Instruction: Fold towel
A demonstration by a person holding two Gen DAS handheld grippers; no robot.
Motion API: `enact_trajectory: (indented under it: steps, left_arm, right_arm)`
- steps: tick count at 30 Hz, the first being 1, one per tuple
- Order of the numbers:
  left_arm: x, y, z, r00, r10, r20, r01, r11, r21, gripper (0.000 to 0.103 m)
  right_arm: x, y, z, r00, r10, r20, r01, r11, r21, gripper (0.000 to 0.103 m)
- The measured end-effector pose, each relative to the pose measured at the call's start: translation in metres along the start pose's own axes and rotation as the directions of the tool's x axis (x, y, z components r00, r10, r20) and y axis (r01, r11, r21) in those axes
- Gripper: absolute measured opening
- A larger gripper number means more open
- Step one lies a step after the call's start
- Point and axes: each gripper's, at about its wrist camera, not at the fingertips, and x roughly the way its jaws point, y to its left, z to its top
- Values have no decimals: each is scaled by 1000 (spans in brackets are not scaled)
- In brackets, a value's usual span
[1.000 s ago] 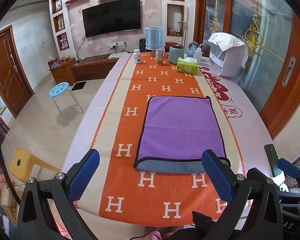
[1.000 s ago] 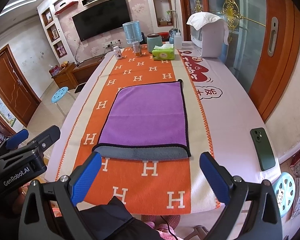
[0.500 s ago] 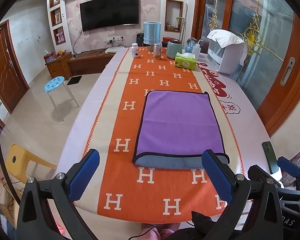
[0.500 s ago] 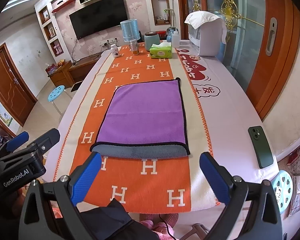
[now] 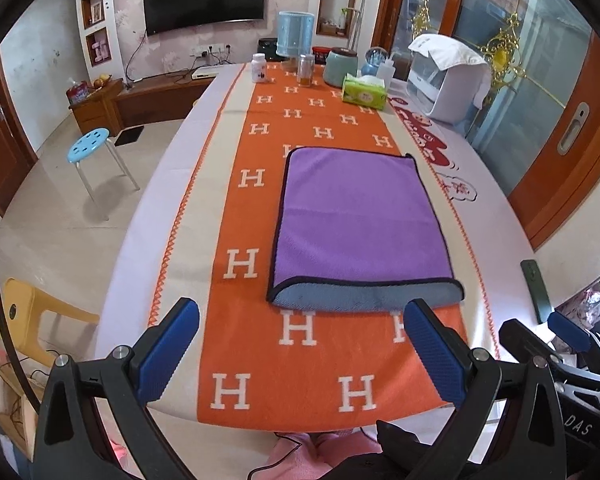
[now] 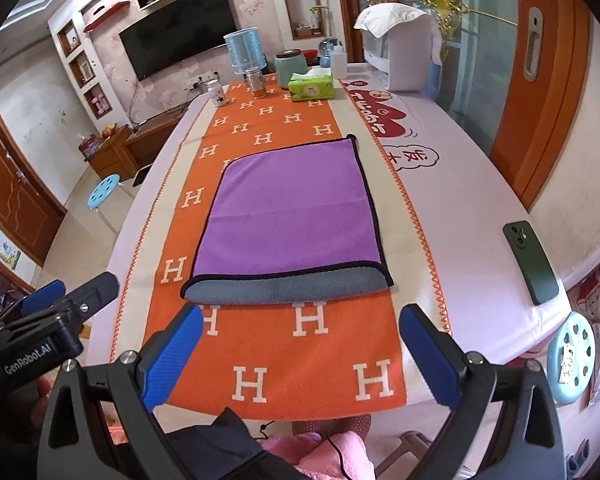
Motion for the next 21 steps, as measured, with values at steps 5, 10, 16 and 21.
enact_trajectory:
  steps: [5, 10, 16, 21]
  left_arm:
    - [10, 12, -2, 999, -7, -36, 7, 1000, 7, 102]
    - [25, 18, -5, 995, -59, -83, 61, 998, 26, 102]
    - [45, 12, -5, 987, -64, -148, 74, 995, 65, 102]
    - [63, 7, 0, 982, -46, -185, 70, 989, 130, 102]
  right_arm:
    - [7, 0, -8, 1000, -14, 3, 14, 1000, 27, 99]
    - [15, -6, -14, 1000, -14, 9, 14, 999, 40, 99]
    - [29, -19, -17, 1000, -14, -14, 15, 998, 66, 95]
    - [42, -31, -16, 1000, 18, -18, -16, 997, 78, 94]
